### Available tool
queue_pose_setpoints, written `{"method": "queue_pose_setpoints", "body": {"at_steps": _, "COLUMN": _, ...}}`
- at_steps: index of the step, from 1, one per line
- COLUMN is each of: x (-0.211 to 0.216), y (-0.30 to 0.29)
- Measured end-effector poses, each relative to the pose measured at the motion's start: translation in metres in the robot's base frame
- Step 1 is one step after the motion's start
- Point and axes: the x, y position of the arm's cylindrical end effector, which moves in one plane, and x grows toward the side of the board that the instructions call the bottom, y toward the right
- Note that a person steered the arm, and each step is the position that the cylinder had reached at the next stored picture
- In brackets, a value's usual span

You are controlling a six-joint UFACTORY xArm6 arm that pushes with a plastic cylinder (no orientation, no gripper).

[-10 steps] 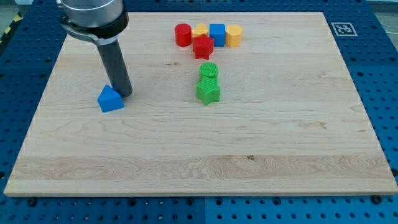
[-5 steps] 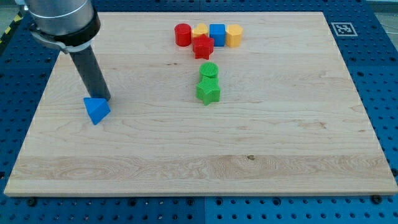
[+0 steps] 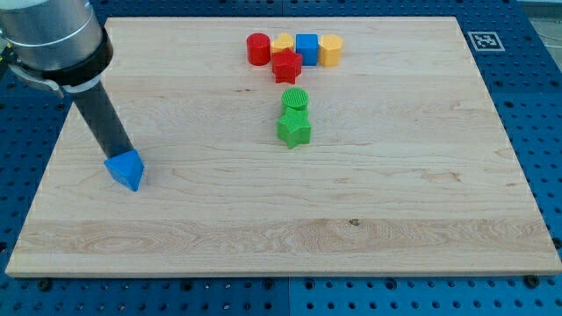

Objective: Move the triangle to the bottom left

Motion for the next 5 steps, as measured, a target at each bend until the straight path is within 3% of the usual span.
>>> {"method": "queue_pose_setpoints", "body": {"at_steps": 5, "x": 0.060, "y": 0.000}}
